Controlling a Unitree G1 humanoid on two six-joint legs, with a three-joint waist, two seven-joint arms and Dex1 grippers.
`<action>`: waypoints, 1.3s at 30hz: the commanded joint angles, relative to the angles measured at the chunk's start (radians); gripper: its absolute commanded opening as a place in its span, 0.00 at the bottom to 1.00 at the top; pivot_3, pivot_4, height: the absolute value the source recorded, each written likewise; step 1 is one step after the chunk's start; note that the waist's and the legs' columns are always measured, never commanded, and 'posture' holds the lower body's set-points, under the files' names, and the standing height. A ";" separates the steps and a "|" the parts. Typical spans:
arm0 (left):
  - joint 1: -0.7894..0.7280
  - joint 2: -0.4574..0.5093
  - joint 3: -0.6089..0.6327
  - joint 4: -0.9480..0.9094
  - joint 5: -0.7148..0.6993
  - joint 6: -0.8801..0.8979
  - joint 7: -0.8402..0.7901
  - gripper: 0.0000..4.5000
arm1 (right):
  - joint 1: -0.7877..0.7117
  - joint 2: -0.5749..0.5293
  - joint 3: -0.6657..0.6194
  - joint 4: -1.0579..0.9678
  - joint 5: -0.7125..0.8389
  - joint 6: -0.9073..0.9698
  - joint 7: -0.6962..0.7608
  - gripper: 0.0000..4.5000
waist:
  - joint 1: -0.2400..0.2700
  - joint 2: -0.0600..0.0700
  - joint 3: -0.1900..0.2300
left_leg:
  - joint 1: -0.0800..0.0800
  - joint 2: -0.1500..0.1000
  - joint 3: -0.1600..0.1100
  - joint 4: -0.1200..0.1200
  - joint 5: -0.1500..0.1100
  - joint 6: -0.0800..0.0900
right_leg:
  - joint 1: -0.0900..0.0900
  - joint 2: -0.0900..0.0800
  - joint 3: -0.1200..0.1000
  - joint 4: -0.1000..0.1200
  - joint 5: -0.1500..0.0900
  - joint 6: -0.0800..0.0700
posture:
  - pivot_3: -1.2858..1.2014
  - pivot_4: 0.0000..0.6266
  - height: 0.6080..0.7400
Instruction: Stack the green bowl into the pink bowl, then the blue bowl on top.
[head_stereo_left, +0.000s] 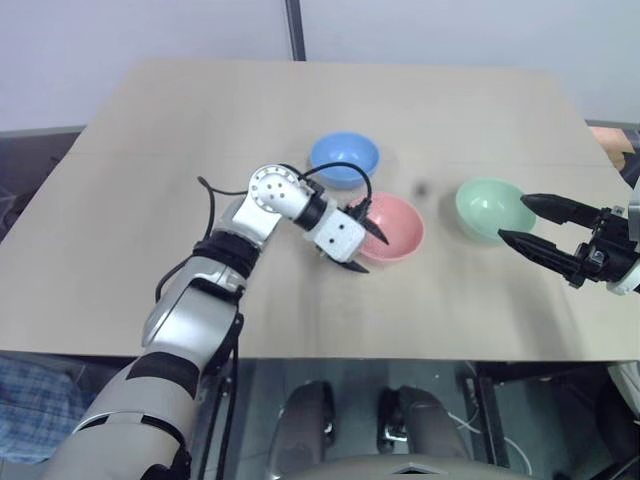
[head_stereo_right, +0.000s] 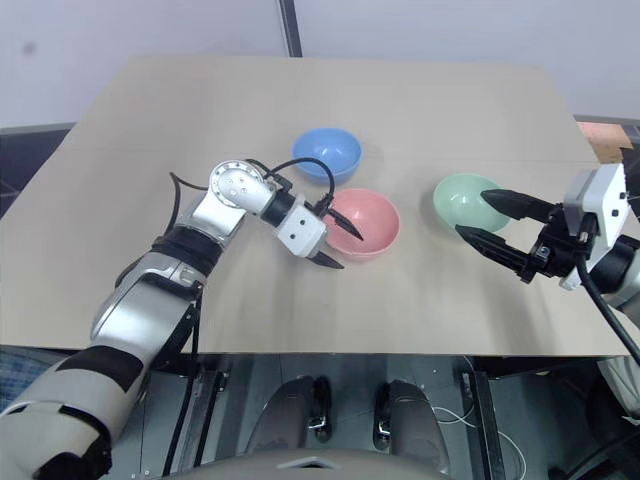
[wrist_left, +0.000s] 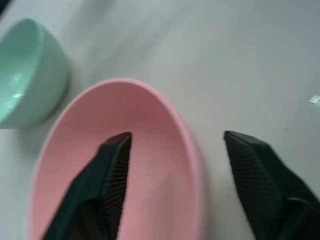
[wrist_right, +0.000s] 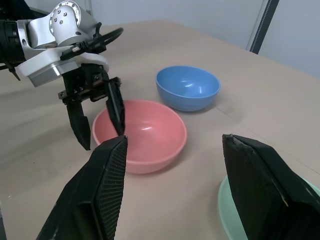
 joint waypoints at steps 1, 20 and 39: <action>-0.020 0.009 0.049 -0.013 -0.036 -0.005 0.038 0.68 | -0.020 -0.010 -0.013 -0.014 0.007 -0.015 0.006 0.74 | 0.000 0.000 0.000 | 0.000 0.000 0.000 0.000 0.000 0.000 | 0.000 0.000 0.000 0.000 0.000 0.000 | 0.52 0.24 1.00; 0.220 0.277 0.370 -0.343 -0.257 0.635 0.208 0.68 | -0.080 -0.010 0.067 0.040 -0.049 -0.028 0.014 0.74 | -0.006 0.000 0.000 | 0.001 0.001 0.000 0.000 0.002 -0.004 | 0.000 0.000 0.001 0.001 0.000 0.000 | 0.52 0.24 1.00; 0.412 0.501 0.615 -0.505 -0.540 0.935 0.059 0.68 | -0.338 -0.084 0.397 0.256 -0.399 0.071 -0.049 0.74 | -0.003 0.001 0.000 | 0.000 0.000 0.001 0.000 0.002 -0.004 | -0.002 -0.002 0.000 0.003 0.000 0.000 | 0.52 0.24 1.00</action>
